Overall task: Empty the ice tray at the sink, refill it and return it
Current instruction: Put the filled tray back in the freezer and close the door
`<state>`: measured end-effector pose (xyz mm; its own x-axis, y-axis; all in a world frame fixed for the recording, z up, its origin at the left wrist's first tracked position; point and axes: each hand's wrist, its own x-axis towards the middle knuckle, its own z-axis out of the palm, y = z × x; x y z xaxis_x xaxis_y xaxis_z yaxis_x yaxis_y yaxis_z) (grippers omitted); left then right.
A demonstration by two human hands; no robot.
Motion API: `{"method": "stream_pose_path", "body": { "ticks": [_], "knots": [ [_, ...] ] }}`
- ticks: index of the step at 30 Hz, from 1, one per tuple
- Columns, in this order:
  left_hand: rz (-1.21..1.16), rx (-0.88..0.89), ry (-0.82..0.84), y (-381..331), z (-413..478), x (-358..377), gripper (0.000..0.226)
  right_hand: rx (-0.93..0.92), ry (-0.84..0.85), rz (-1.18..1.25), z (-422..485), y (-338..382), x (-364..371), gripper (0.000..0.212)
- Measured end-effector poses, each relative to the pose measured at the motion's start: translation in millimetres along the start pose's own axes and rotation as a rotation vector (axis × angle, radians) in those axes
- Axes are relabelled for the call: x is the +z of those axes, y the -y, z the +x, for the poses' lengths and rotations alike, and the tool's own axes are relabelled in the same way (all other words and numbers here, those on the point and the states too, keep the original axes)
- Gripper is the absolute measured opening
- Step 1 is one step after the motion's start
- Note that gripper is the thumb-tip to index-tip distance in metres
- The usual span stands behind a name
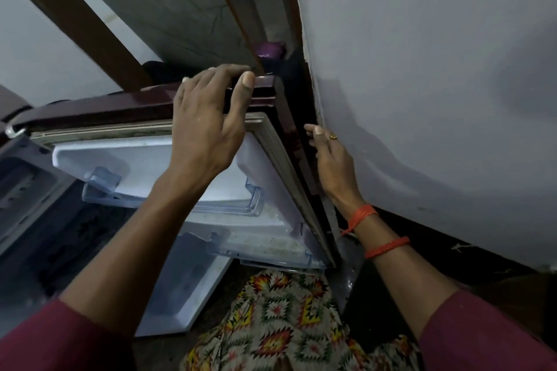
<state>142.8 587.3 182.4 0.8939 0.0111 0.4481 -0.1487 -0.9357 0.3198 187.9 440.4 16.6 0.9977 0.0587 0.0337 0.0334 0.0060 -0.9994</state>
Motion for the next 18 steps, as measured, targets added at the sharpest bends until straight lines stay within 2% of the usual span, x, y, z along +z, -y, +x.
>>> {"method": "stream_pose_path", "body": {
  "ticks": [8, 14, 18],
  "knots": [
    [-0.09, -0.106, -0.073, -12, -58, -27, 0.04, 0.0, 0.191, -0.034, -39, -9, 6, 0.039],
    [-0.127, -0.227, -0.093, -23, -99, -44, 0.042, -0.038, 0.242, -0.051, -70, -12, 10, 0.025],
    [-0.133, -0.282, -0.115, -28, -124, -54, 0.039, -0.058, 0.307, -0.028, -85, -8, 13, 0.028]
  ]
}}
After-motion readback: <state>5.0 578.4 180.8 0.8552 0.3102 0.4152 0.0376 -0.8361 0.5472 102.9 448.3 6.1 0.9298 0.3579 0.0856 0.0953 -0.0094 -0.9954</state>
